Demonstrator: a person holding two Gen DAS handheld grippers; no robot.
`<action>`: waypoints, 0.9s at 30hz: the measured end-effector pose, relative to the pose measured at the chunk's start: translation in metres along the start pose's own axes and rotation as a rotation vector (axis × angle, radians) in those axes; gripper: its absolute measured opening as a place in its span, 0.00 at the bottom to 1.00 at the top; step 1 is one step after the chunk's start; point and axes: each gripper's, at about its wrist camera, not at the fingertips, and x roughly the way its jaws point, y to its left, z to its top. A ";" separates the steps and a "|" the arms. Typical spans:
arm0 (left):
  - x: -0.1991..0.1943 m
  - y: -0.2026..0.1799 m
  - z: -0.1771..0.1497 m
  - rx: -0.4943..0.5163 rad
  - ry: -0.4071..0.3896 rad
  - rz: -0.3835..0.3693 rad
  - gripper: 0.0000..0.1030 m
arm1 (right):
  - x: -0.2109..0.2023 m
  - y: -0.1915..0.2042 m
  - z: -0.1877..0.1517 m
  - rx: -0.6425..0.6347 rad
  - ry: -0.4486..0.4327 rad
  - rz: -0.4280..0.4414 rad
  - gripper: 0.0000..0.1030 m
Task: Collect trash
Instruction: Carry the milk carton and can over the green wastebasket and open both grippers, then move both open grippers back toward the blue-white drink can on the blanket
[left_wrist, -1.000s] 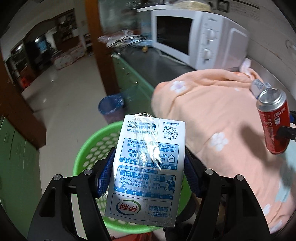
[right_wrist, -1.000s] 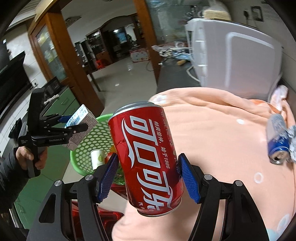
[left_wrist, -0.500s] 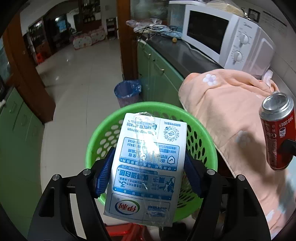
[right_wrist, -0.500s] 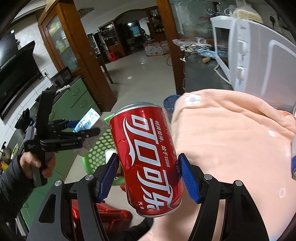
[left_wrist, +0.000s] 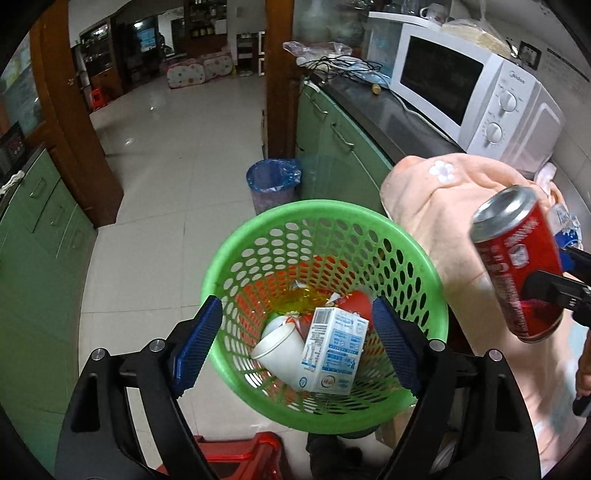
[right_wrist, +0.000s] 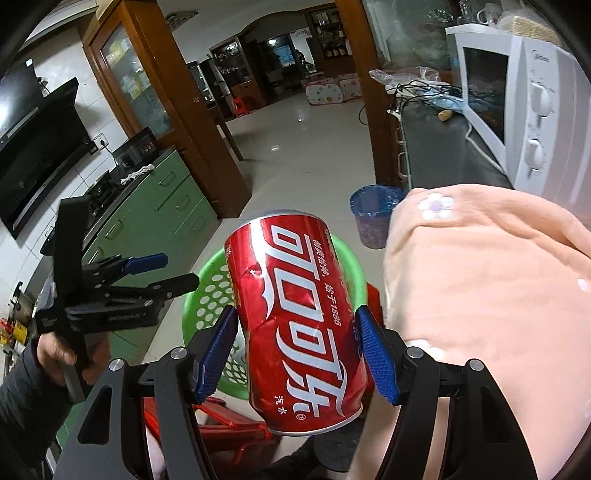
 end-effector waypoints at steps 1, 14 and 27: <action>-0.001 0.000 0.000 -0.001 -0.003 0.002 0.80 | 0.003 0.001 0.001 0.001 0.003 0.001 0.60; -0.008 0.008 -0.001 -0.028 -0.010 0.015 0.83 | 0.016 0.021 0.008 -0.035 0.012 0.002 0.60; -0.017 -0.017 0.003 0.014 -0.029 -0.019 0.86 | -0.023 -0.001 -0.007 -0.015 -0.018 -0.061 0.64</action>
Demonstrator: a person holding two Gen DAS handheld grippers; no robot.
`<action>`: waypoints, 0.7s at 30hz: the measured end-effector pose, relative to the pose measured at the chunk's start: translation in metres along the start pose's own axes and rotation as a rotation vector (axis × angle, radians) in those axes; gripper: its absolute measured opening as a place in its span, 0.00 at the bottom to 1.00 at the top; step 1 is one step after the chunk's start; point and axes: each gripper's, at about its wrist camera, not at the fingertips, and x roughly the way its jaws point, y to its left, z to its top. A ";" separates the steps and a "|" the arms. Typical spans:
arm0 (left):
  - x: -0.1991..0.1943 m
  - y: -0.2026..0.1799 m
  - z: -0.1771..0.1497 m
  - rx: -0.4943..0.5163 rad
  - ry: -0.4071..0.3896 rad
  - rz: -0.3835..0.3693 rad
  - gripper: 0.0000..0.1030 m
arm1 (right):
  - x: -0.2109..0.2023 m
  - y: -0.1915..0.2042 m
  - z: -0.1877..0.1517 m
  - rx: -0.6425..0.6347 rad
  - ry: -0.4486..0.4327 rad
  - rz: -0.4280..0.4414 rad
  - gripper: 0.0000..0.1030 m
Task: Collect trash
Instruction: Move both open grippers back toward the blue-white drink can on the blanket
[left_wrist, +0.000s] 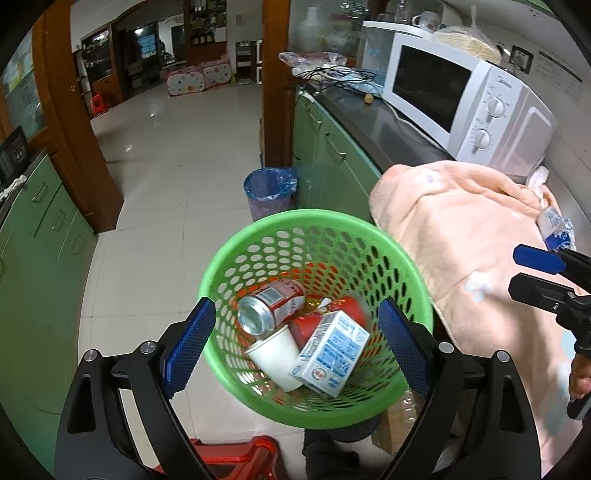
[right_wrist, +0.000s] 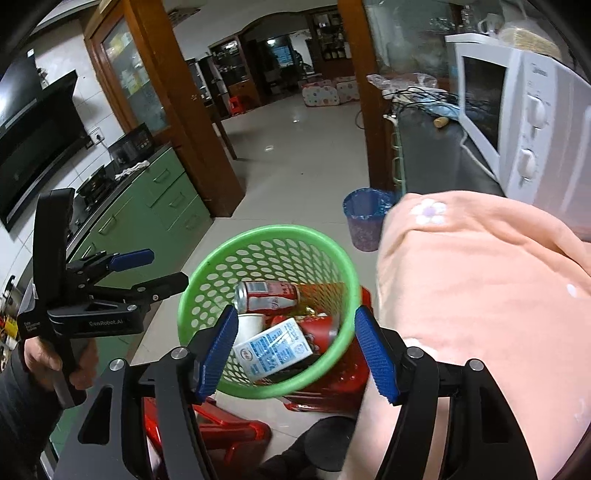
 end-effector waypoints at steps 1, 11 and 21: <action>-0.001 -0.003 0.000 0.004 -0.001 -0.003 0.87 | -0.003 -0.003 -0.001 0.005 -0.002 -0.006 0.65; -0.003 -0.042 0.007 0.052 -0.002 -0.055 0.87 | -0.042 -0.036 -0.023 0.075 -0.038 -0.088 0.73; 0.001 -0.093 0.014 0.133 0.003 -0.120 0.87 | -0.087 -0.082 -0.049 0.169 -0.083 -0.197 0.79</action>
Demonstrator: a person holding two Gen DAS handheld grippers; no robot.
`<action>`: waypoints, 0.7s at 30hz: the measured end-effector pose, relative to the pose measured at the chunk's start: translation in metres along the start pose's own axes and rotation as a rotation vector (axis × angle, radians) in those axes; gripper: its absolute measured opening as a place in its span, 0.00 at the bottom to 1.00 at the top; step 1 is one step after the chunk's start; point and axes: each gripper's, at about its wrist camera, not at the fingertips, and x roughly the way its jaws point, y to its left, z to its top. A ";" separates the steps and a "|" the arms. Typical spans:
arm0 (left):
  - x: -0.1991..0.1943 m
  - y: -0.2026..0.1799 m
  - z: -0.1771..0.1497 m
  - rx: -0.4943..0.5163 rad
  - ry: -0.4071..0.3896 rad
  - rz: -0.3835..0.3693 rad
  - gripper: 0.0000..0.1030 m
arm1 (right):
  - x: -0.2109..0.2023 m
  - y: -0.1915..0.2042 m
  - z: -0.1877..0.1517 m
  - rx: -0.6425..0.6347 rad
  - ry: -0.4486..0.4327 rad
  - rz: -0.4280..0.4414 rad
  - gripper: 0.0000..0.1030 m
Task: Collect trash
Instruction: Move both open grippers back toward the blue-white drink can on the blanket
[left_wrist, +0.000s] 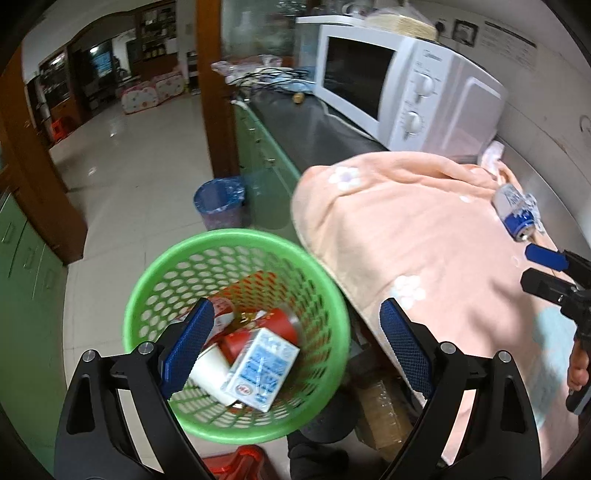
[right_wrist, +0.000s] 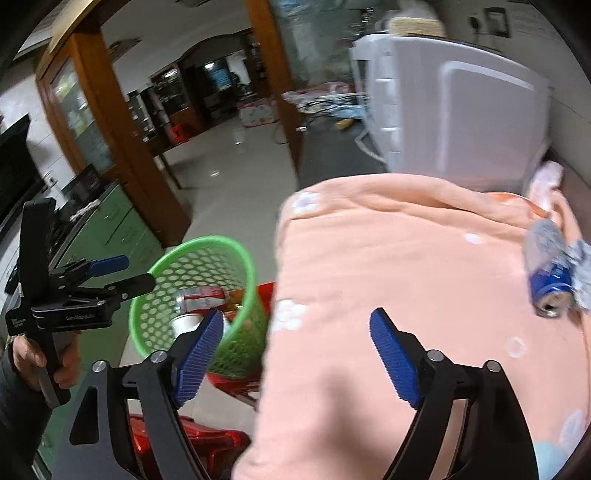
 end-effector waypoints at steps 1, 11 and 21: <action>0.000 -0.004 0.001 0.006 0.000 -0.005 0.87 | -0.004 -0.007 -0.001 0.010 -0.002 -0.015 0.79; 0.013 -0.054 0.013 0.084 0.020 -0.061 0.87 | -0.044 -0.100 -0.009 0.135 -0.042 -0.167 0.79; 0.031 -0.093 0.027 0.142 0.049 -0.093 0.87 | -0.070 -0.198 0.001 0.287 -0.089 -0.300 0.79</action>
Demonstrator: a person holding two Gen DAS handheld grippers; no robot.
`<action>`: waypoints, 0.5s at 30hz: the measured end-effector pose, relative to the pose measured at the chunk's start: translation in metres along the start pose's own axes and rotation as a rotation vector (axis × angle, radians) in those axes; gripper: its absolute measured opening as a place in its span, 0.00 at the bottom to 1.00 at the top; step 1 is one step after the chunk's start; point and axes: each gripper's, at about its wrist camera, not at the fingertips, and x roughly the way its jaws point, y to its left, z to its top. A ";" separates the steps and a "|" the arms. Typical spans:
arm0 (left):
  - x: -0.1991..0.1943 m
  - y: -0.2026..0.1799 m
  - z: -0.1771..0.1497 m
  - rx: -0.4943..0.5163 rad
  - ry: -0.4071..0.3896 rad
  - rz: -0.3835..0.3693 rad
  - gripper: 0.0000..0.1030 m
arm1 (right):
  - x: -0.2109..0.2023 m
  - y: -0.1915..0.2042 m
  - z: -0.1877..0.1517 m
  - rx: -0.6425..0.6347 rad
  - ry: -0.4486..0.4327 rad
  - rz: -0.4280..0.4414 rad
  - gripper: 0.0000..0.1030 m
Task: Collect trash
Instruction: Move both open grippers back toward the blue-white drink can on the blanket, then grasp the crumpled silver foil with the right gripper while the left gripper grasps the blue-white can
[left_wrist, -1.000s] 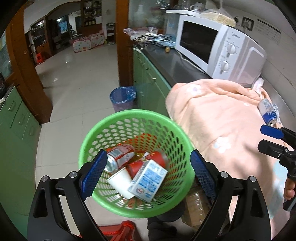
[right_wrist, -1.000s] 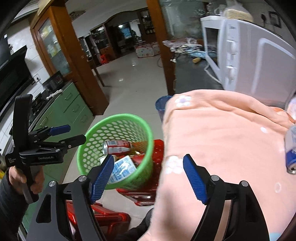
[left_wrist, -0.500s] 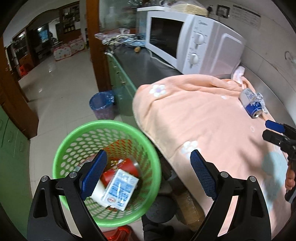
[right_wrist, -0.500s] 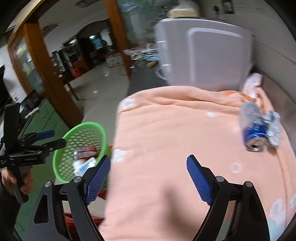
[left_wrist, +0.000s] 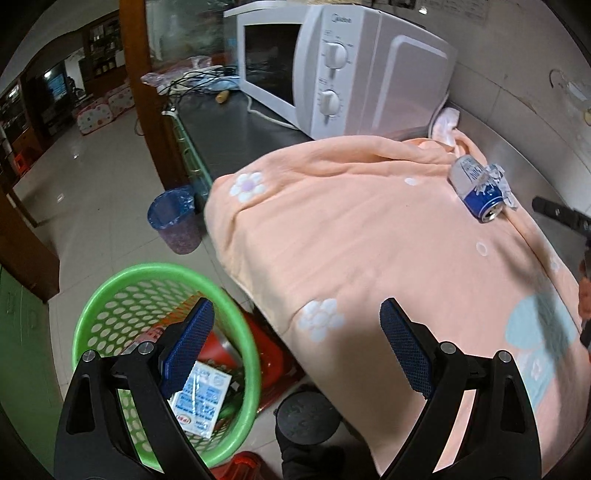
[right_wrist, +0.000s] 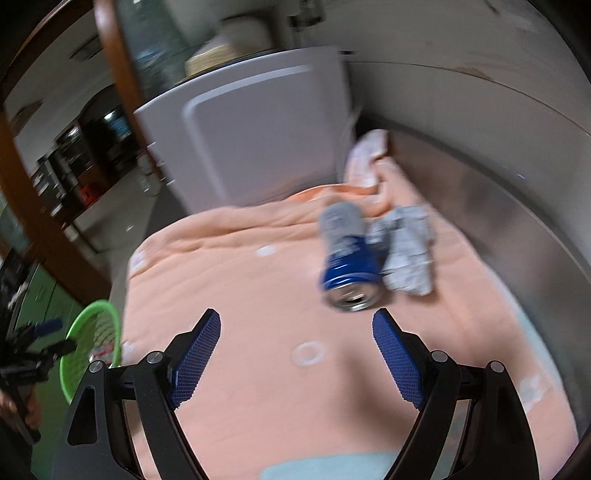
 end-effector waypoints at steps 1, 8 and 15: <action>0.002 -0.003 0.002 0.005 0.003 -0.001 0.87 | 0.002 -0.007 0.004 0.008 -0.001 -0.014 0.79; 0.021 -0.023 0.015 0.036 0.028 -0.013 0.87 | 0.019 -0.047 0.026 0.076 0.002 -0.062 0.79; 0.036 -0.041 0.027 0.071 0.043 -0.027 0.87 | 0.050 -0.072 0.047 0.173 0.016 -0.039 0.79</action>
